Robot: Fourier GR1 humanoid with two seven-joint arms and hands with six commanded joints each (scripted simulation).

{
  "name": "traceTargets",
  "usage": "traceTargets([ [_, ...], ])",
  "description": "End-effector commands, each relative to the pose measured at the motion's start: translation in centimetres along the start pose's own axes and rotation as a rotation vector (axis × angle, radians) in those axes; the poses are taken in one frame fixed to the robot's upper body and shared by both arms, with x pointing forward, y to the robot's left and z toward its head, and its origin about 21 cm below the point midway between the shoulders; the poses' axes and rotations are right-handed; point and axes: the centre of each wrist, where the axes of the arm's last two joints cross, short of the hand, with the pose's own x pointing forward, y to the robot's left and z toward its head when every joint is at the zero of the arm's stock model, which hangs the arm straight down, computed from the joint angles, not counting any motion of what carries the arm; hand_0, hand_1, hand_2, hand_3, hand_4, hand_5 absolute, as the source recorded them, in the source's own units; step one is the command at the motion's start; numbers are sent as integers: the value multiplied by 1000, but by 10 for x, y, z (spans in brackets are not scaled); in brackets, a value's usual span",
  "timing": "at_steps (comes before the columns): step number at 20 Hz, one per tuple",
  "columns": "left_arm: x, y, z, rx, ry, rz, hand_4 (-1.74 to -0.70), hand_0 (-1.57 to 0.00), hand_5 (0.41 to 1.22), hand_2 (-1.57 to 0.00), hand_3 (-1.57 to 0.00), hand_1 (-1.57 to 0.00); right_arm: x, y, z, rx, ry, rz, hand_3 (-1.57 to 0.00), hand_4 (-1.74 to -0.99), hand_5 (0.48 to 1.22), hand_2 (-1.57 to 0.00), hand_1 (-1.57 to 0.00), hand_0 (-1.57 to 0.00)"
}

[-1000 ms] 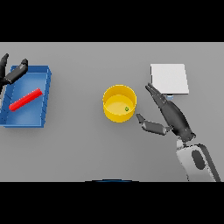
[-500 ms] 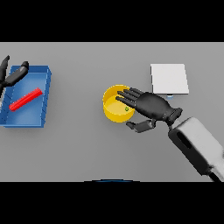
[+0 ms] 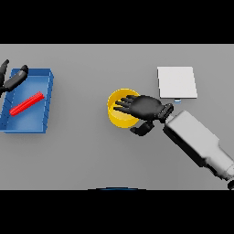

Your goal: Pick up the red beaker and tilt it to pour out 1 green nut into yellow bowl. Pick up the yellow bowl and place it on the metallic measuring scale.

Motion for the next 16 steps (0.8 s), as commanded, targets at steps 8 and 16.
traceTargets([
  [8,-2,3,0,8,-7,3,-718,1,688,1,1,1,3,-3,-22,105,16,26,1,-1297,753,1,1,1],
  [16,2,8,0,6,-20,9,-719,1,692,1,1,1,3,1,-26,131,11,9,-456,-1512,1043,-695,-869,-914],
])
